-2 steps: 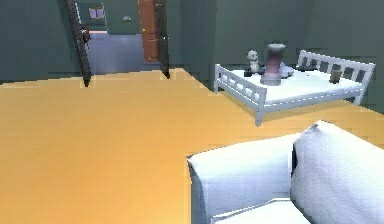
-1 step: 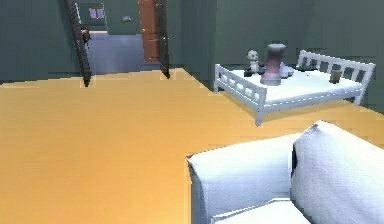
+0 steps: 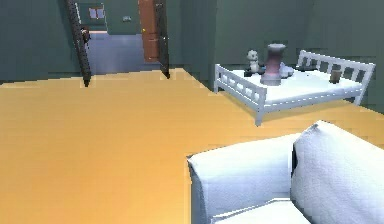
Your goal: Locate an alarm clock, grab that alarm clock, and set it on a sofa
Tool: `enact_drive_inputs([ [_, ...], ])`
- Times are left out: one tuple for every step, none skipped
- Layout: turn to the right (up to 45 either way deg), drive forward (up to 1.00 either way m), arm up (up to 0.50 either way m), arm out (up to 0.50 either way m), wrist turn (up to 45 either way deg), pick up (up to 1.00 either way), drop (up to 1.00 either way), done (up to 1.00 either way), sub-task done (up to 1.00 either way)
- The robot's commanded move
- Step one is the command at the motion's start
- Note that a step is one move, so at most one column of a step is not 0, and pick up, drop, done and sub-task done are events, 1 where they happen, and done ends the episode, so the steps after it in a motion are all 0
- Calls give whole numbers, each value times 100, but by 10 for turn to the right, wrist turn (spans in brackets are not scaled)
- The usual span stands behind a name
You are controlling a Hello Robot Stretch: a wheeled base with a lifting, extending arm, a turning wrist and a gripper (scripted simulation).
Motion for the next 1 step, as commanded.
enact_drive_inputs([
  [0,0,0,0,0,0,0,100,0],
])
